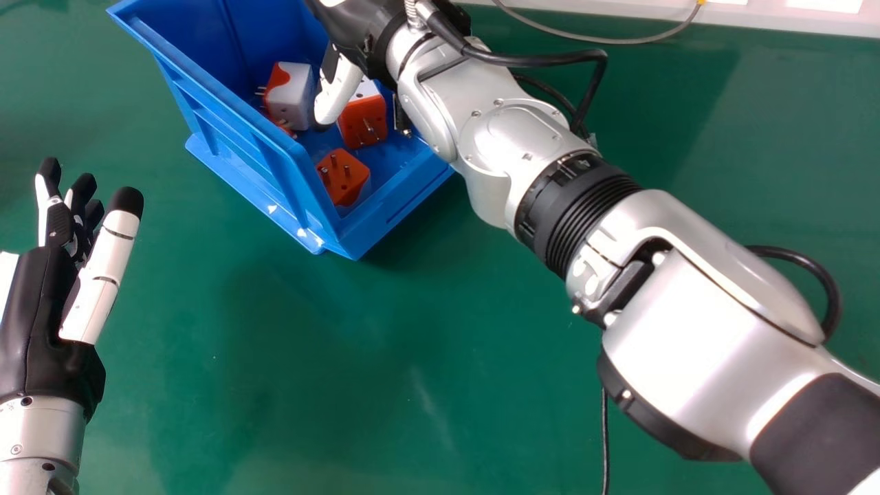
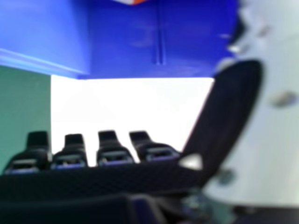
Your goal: Pick all objects and put in blue box
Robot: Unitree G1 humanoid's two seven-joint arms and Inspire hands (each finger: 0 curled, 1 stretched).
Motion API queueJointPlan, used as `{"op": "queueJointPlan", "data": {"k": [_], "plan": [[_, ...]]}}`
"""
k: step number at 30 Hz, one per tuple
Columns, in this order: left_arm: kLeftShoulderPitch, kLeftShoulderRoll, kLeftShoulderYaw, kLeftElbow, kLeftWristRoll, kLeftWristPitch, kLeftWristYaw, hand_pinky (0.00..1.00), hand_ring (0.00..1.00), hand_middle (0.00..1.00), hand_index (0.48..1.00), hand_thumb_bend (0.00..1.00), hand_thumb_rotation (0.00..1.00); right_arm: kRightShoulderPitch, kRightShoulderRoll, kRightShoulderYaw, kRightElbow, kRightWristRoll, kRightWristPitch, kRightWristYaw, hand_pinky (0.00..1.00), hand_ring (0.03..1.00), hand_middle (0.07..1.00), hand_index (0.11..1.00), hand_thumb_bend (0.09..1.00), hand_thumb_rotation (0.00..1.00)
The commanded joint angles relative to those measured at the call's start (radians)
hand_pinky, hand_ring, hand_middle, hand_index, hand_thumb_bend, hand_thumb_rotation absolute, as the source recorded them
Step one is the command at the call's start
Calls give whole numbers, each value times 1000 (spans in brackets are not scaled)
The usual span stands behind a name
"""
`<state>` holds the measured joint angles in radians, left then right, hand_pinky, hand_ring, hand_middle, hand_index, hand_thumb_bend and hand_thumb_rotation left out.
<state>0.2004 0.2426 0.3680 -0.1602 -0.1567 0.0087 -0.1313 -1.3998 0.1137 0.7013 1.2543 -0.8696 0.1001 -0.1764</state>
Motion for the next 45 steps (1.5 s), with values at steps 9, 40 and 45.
{"op": "queueJointPlan", "data": {"k": [9,40,45], "plan": [[-19,5,0,27,1,-36,-3,1000,1000,1000,1000,573,731,75,-75,-67,-166,63,-34,-40,1000,1000,1000,1000,1000,443],[152,-55,23,-59,-17,-125,-4,1000,1000,1000,1000,610,710,1407,-496,-627,-1397,645,-351,168,1000,1000,1000,1000,618,494],[177,-69,35,-60,-32,-153,-6,1000,1000,1000,1000,632,715,1400,-450,-657,-1329,797,-315,259,1000,1000,1000,1000,555,732]]}}
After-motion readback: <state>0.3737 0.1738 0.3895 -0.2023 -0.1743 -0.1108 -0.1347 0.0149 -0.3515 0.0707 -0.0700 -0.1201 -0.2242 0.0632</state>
